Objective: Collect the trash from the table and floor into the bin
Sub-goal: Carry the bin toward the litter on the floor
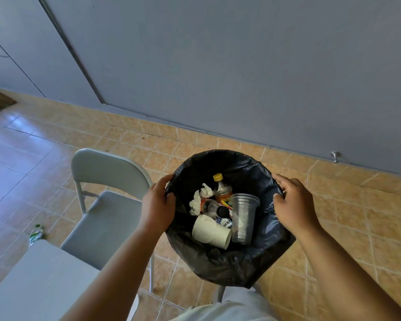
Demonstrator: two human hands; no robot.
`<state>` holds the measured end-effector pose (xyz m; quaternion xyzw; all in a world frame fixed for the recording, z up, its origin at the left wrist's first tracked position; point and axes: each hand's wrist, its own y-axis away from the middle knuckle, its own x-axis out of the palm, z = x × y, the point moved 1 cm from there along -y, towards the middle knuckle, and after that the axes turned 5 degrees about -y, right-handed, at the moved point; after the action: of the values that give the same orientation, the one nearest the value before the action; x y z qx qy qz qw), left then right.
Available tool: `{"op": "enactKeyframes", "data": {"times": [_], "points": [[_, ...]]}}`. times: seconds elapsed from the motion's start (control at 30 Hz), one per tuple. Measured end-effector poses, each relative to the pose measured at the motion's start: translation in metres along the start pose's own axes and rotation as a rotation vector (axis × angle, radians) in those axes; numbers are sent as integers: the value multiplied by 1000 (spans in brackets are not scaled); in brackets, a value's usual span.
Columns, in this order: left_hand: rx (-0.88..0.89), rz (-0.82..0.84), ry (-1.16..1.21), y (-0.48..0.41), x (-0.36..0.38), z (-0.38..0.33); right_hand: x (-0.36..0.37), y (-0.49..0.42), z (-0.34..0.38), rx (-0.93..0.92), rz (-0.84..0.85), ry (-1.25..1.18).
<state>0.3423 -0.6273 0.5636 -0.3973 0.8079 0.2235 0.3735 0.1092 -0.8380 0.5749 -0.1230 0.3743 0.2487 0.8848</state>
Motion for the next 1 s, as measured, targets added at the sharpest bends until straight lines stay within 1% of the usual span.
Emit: {"op": "enactKeyframes", "data": {"times": [0.23, 0.43, 0.63, 0.7, 0.83, 1.0], "points": [[-73, -84, -4, -81, 20, -43, -2, -127, -7, -101, 49, -25], [-130, -143, 15, -144, 24, -58, 4, -223, 15, -177, 108, -41], [-191, -231, 90, -219, 13, -49, 37, -310, 54, -246, 169, -14], [-218, -247, 83, -247, 10, -40, 54, -338, 69, -262, 186, -6], [-247, -260, 81, -313, -1, -24, 89, -397, 102, -288, 214, 12], [-242, -275, 98, -393, -24, -9, 124, -468, 150, -299, 225, 18]]}}
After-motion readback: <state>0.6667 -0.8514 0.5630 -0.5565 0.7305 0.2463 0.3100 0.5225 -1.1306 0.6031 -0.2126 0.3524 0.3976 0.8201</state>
